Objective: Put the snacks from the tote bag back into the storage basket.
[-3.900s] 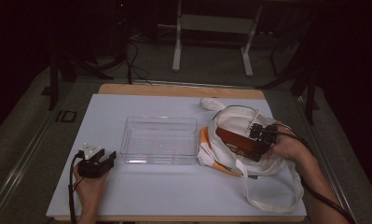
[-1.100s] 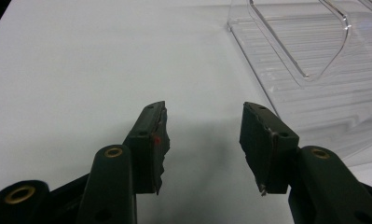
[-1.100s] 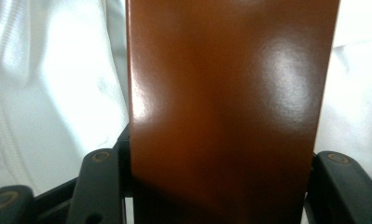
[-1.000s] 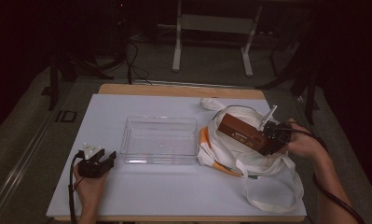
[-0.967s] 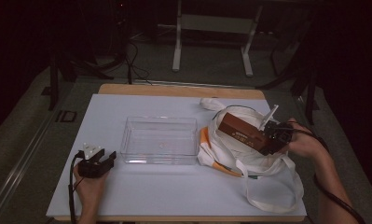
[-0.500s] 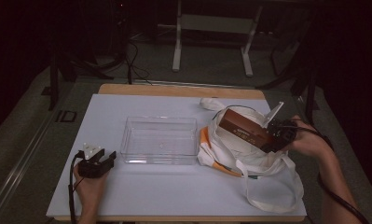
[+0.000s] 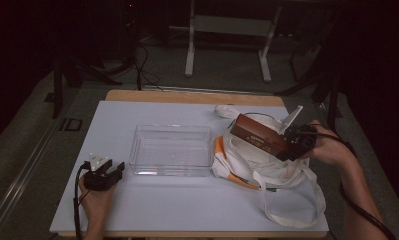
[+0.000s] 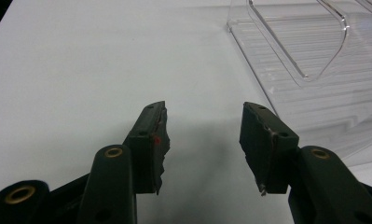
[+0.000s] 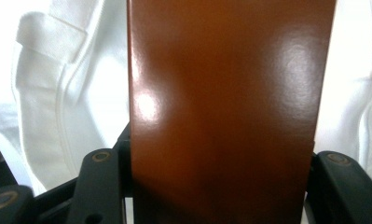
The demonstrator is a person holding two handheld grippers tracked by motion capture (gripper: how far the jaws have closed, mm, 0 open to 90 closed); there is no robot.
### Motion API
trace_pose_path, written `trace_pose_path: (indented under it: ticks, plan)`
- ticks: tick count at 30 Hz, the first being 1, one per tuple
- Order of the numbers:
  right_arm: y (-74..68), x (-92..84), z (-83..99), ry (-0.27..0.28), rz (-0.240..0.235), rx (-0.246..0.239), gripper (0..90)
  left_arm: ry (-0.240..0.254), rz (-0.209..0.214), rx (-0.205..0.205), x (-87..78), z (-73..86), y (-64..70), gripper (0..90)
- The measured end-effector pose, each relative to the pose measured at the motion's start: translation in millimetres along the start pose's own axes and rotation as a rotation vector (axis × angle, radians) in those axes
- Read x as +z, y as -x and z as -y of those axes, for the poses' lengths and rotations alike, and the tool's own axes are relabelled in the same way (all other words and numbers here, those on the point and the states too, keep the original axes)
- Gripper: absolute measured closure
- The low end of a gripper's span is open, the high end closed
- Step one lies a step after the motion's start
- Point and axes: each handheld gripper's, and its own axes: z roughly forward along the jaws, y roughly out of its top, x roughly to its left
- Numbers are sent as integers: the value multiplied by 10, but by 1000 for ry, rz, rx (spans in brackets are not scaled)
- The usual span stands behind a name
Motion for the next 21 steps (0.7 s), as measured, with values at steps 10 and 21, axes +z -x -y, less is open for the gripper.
trace_pose_path:
  ticks: [10,21]
  plan:
    - [-28,-27,-107,40,-8,-28,431,0,0,0,0,0,0,517]
    - [-75,-23,-262,97,-15,-62,431,0,0,0,0,0,-1,516]
